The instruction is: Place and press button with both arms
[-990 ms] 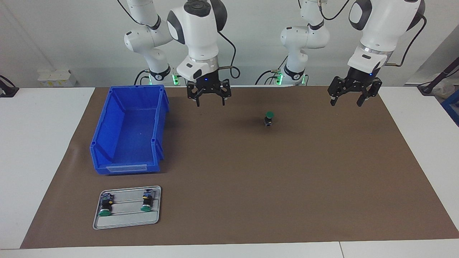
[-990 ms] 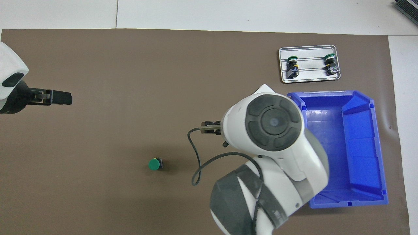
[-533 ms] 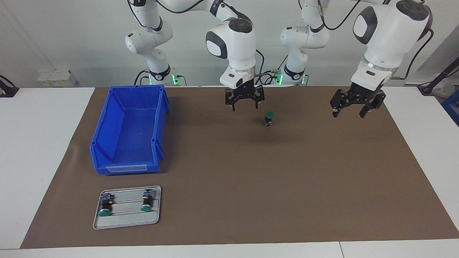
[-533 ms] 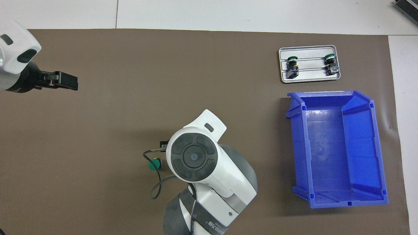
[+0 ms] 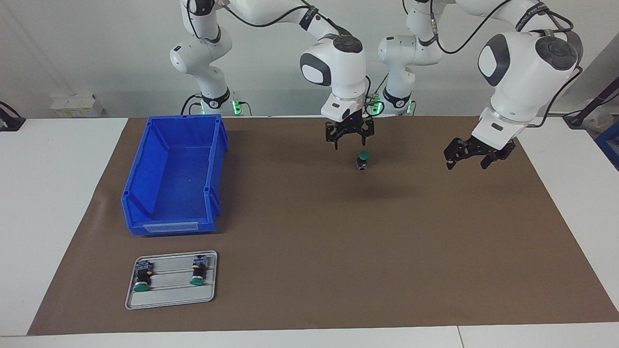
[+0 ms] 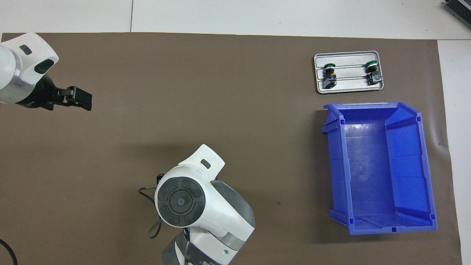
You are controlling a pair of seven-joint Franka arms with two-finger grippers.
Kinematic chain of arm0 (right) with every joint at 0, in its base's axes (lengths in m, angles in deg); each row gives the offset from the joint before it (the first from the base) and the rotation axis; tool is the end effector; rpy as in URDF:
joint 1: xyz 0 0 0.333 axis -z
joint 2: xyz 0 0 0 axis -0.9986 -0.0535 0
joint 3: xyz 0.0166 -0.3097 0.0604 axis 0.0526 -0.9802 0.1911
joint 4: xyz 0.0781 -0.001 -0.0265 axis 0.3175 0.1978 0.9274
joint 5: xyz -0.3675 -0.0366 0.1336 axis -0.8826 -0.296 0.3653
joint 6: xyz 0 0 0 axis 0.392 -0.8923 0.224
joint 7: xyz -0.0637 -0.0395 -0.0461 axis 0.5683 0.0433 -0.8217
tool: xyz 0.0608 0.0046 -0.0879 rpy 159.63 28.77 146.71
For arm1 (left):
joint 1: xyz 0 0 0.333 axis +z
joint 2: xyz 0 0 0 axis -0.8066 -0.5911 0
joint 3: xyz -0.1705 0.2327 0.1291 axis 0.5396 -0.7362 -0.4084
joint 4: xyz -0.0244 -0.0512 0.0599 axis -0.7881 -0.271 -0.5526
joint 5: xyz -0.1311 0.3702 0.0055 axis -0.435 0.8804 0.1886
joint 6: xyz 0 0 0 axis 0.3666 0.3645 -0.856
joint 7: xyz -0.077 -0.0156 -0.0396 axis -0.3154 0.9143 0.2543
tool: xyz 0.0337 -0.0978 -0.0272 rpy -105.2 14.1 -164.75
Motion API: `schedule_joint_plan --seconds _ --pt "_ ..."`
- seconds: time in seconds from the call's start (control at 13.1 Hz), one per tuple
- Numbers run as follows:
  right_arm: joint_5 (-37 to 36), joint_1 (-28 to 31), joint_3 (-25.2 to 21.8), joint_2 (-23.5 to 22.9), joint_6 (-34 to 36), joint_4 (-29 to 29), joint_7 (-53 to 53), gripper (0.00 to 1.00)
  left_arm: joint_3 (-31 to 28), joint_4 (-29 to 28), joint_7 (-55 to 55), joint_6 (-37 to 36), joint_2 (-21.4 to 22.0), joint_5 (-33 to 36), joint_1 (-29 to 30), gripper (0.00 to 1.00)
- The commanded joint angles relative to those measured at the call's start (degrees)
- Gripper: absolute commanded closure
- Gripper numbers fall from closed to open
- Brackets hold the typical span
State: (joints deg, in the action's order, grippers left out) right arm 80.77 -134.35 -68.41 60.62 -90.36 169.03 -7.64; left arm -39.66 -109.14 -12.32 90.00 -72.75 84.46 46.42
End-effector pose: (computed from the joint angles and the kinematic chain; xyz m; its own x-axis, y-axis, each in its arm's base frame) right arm 0.4307 0.5067 0.4254 0.9934 0.0261 0.1116 0.0414 -0.9897 -0.1373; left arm 0.5945 -0.0536 0.5438 0.9971 -0.0703 -0.0291 -0.0702 -0.9975 0.0057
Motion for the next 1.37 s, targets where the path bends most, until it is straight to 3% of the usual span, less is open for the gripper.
schedule_joint_plan --seconds 0.0,0.15,0.38,0.76,1.3 --pt "-0.16 -0.39 -0.27 -3.08 -2.41 -1.68 2.14 0.09 0.47 -5.64 -0.56 0.37 4.04 0.03 0.58 0.0" --pt "-0.25 -4.51 -0.79 -7.28 -2.5 -3.43 5.46 0.11 0.47 -5.38 -0.74 0.55 4.39 0.03 0.58 0.0" --pt "-3.59 -4.43 -0.36 -8.88 -3.29 -4.05 7.41 0.14 0.47 -2.06 -0.91 1.69 3.52 0.03 0.75 0.0" --pt "-5.43 -5.14 -0.36 -11.17 -4.96 -4.14 10.39 0.2 0.47 10.95 -1.09 -11.22 -0.62 0.21 0.93 0.0" --pt "-5.7 -6.46 -0.36 -11.17 -5.14 -4.23 11.9 0.33 0.47 2.97 -0.91 -9.47 4.13 0.03 0.93 0.0"
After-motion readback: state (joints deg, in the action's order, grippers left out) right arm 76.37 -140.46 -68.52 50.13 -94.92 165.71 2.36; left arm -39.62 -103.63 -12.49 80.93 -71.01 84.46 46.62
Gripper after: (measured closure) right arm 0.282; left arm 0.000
